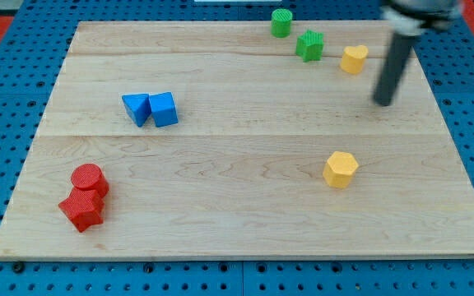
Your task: Push the green circle towards top left
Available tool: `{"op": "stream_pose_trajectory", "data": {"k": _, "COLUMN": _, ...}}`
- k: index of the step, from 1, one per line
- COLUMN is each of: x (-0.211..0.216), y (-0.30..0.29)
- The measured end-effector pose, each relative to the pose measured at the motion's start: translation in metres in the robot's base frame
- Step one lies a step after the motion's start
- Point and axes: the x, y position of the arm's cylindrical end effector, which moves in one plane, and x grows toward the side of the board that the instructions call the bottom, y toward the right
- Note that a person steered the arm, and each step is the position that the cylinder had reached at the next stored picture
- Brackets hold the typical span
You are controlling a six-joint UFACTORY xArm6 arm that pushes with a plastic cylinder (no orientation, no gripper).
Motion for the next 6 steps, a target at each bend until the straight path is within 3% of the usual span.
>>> {"op": "stream_pose_trajectory", "data": {"k": 1, "x": -0.098, "y": 0.002}}
{"op": "stream_pose_trajectory", "data": {"k": 2, "x": -0.171, "y": -0.074}}
{"op": "stream_pose_trajectory", "data": {"k": 3, "x": -0.171, "y": -0.097}}
{"op": "stream_pose_trajectory", "data": {"k": 4, "x": -0.165, "y": -0.201}}
{"op": "stream_pose_trajectory", "data": {"k": 6, "x": -0.070, "y": -0.335}}
